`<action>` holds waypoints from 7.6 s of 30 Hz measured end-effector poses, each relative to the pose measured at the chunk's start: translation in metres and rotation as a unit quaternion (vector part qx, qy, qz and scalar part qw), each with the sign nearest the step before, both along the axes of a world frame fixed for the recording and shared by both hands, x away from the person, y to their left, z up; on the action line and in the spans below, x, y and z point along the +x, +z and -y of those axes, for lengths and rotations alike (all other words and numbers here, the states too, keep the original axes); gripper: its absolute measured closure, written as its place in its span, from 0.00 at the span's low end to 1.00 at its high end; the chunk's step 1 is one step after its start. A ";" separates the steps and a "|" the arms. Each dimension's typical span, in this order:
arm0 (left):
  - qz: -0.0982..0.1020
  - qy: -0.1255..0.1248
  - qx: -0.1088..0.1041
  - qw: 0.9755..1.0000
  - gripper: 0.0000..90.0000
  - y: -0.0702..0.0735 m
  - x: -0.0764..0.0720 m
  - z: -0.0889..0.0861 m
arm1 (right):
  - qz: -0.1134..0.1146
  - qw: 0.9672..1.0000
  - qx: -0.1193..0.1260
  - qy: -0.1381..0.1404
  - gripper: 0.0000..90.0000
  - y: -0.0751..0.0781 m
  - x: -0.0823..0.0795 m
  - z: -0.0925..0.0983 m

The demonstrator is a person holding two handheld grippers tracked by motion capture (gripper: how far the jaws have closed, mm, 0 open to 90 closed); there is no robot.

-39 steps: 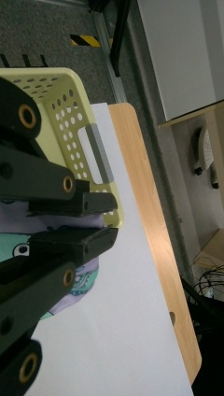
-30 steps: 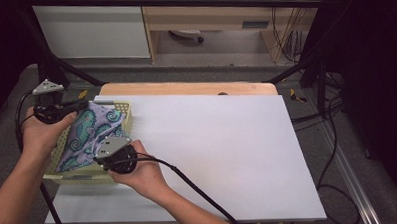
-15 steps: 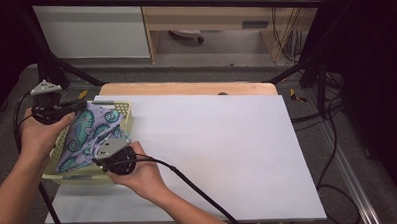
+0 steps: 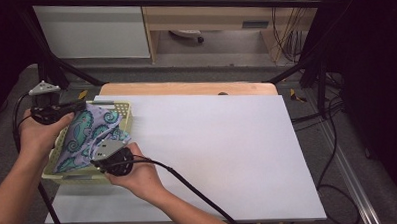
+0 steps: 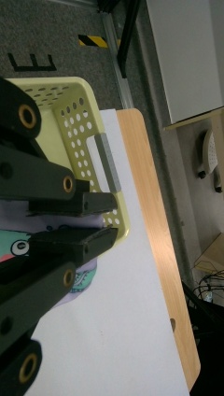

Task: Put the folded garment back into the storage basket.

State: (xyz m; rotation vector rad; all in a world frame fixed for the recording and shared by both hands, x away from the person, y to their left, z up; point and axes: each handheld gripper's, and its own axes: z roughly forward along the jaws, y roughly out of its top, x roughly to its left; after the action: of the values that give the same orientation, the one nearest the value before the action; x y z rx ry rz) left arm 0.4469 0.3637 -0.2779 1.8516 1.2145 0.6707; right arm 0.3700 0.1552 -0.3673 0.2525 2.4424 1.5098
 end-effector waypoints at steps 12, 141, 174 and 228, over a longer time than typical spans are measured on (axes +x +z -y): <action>-0.005 0.005 0.005 1.000 0.91 -0.003 0.002 -0.004 | 0.002 1.000 -0.007 0.004 0.93 -0.003 0.000 -0.006; 0.064 -0.027 -0.060 0.996 0.05 -0.076 -0.125 0.081 | -0.023 0.983 0.025 -0.182 0.05 0.027 0.034 0.193; 0.057 -0.025 -0.073 0.995 0.06 -0.099 -0.135 0.074 | -0.038 0.959 0.037 -0.277 0.03 0.017 0.034 0.303; 0.045 -0.047 -0.085 0.994 0.06 -0.109 -0.145 0.081 | -0.070 0.928 0.081 -0.358 0.03 -0.030 -0.016 0.415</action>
State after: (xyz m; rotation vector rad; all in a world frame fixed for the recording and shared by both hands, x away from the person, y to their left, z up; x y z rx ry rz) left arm 0.3014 0.2829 -0.3872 1.7066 1.0842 0.5742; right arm 0.3540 -0.2602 -0.3972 1.1727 1.9578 1.3614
